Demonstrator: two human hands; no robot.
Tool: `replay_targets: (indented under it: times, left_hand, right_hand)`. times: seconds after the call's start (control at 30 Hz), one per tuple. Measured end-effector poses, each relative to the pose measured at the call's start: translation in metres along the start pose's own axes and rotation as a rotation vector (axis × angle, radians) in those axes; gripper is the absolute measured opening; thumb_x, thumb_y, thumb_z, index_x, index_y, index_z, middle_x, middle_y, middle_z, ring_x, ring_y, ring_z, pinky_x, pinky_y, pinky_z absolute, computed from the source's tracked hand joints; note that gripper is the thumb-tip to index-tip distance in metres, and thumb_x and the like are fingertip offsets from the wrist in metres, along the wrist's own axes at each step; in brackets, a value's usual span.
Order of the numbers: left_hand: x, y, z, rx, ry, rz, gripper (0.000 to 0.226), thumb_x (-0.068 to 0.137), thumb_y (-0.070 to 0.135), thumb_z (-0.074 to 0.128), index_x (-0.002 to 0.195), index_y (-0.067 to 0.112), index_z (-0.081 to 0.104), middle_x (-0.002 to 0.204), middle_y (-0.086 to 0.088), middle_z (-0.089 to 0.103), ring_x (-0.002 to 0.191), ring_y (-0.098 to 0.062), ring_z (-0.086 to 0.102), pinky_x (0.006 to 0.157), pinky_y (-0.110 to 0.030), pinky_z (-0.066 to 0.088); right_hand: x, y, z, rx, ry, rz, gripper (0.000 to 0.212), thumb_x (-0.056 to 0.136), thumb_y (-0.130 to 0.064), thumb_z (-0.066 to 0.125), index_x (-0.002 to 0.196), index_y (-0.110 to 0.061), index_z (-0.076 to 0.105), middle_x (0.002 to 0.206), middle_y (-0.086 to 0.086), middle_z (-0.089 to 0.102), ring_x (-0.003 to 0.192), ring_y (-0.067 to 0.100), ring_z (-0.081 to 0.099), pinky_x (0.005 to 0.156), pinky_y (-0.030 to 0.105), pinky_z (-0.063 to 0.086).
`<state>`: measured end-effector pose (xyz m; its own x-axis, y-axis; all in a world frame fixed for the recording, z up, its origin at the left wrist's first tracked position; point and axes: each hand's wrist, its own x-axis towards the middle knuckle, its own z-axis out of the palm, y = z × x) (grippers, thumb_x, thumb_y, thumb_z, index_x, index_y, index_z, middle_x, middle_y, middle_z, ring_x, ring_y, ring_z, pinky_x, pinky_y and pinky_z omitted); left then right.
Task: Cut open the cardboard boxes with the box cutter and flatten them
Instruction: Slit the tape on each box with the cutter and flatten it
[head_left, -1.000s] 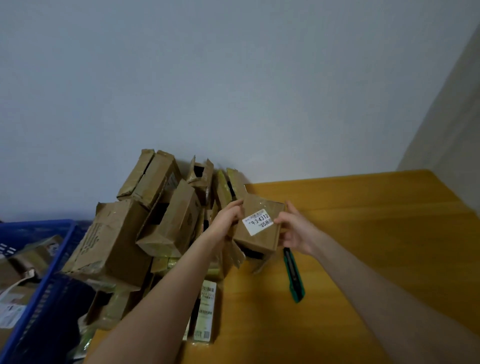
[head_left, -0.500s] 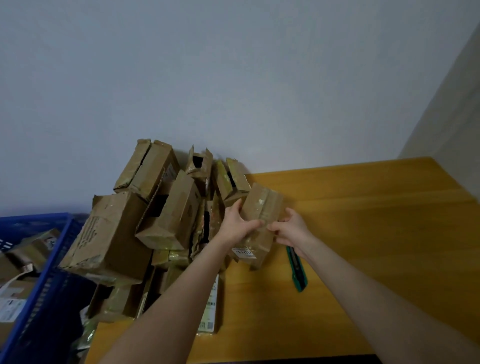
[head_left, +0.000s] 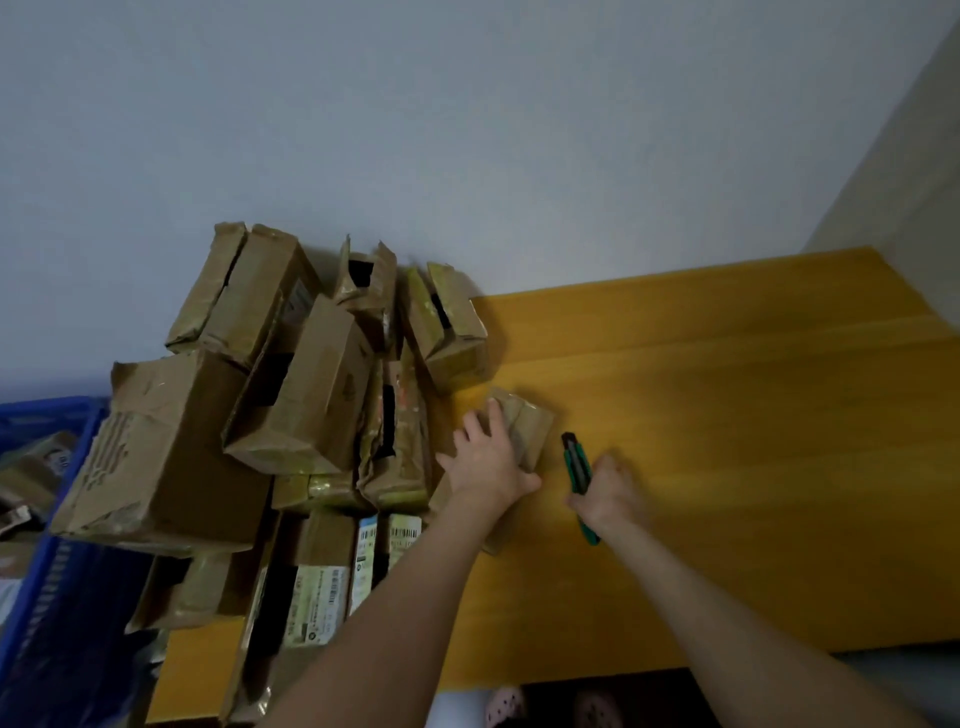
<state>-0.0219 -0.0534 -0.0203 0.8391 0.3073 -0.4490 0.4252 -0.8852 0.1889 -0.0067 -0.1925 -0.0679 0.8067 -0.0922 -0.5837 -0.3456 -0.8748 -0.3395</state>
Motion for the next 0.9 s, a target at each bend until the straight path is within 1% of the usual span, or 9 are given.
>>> replay_targets:
  times: [0.13,0.27,0.33,0.43,0.53,0.57,0.67,0.8,0.9]
  left_hand:
    - [0.007,-0.008,0.003,-0.039,0.010,-0.009,0.113,0.077,0.053,0.071,0.154,0.024,-0.006,0.155,-0.010,0.008,0.140,-0.035,0.019,0.107,-0.056,0.031]
    - [0.014,-0.020,0.002,-0.077,-0.009,0.014,0.114,0.076,0.056,0.071,0.154,0.025,-0.006,0.155,-0.010,0.008,0.140,-0.036,0.019,0.107,-0.056,0.031]
    - [0.014,-0.021,0.004,-0.083,0.000,0.030,0.112,0.077,0.056,0.071,0.154,0.025,-0.005,0.155,-0.010,0.008,0.140,-0.035,0.019,0.107,-0.056,0.031]
    - [0.013,-0.023,0.003,-0.112,0.011,0.040,0.114,0.076,0.056,0.072,0.154,0.023,-0.004,0.155,-0.010,0.009,0.141,-0.034,0.019,0.107,-0.056,0.031]
    - [0.010,-0.026,-0.001,-0.179,0.004,0.040,0.123,0.072,0.056,0.076,0.154,0.016,-0.007,0.156,-0.009,0.010,0.143,-0.032,0.018,0.110,-0.056,0.030]
    - [0.009,-0.027,-0.003,-0.200,0.001,0.029,0.127,0.071,0.057,0.077,0.154,0.014,-0.009,0.157,-0.010,0.010,0.144,-0.032,0.017,0.111,-0.057,0.028]
    - [-0.002,-0.027,-0.006,-0.144,0.017,0.002,0.129,0.070,0.061,0.075,0.154,0.009,-0.009,0.157,-0.011,0.012,0.146,-0.031,0.016,0.115,-0.057,0.021]
    - [-0.017,-0.025,-0.005,-0.068,0.017,-0.006,0.122,0.073,0.058,0.074,0.154,0.008,-0.003,0.153,-0.014,0.020,0.141,-0.033,0.027,0.111,-0.049,0.033]
    - [-0.022,-0.025,-0.004,-0.013,0.015,0.034,0.119,0.074,0.055,0.075,0.153,0.010,-0.001,0.152,-0.013,0.022,0.138,-0.033,0.030,0.110,-0.046,0.036]
  right_hand:
    - [0.010,0.011,0.017,-0.147,-0.010,0.021,0.067,0.091,-0.042,0.059,0.142,-0.012,0.026,0.140,0.009,0.038,0.119,0.028,0.050,0.082,0.039,0.048]
    - [0.016,0.004,0.022,-0.183,0.046,0.019,0.053,0.095,-0.031,0.057,0.137,-0.010,0.032,0.136,0.011,0.042,0.119,0.028,0.050,0.084,0.037,0.047]
    - [0.018,-0.002,0.020,-0.123,0.047,0.036,0.040,0.097,-0.026,0.053,0.129,-0.006,0.042,0.119,0.011,0.053,0.106,0.029,0.057,0.077,0.036,0.049]
    - [0.018,-0.011,0.014,0.178,-0.011,0.077,0.032,0.103,-0.021,0.042,0.126,0.000,0.043,0.081,0.006,0.049,0.070,0.024,0.057,0.057,0.034,0.050]
    - [0.012,-0.019,0.002,0.843,-0.084,0.156,0.028,0.105,-0.017,0.036,0.128,-0.003,0.040,0.075,0.012,0.052,0.056,0.022,0.052,0.053,0.036,0.049]
    - [0.009,-0.021,-0.005,0.970,-0.102,0.144,0.026,0.105,-0.018,0.035,0.128,-0.006,0.041,0.075,0.012,0.053,0.056,0.021,0.051,0.052,0.035,0.047]
    - [-0.008,-0.029,-0.030,1.076,-0.186,0.022,0.028,0.104,-0.014,0.038,0.130,-0.008,0.040,0.078,0.010,0.051,0.059,0.018,0.048,0.053,0.031,0.042]
    - [-0.028,-0.038,-0.057,1.172,-0.312,-0.100,0.048,0.099,0.003,0.039,0.145,-0.003,0.030,0.093,0.013,0.057,0.069,0.018,0.053,0.061,0.029,0.047]
    - [-0.038,-0.040,-0.064,1.164,-0.332,-0.177,0.046,0.100,0.002,0.041,0.145,0.002,0.031,0.099,0.015,0.061,0.081,0.020,0.062,0.071,0.029,0.055]
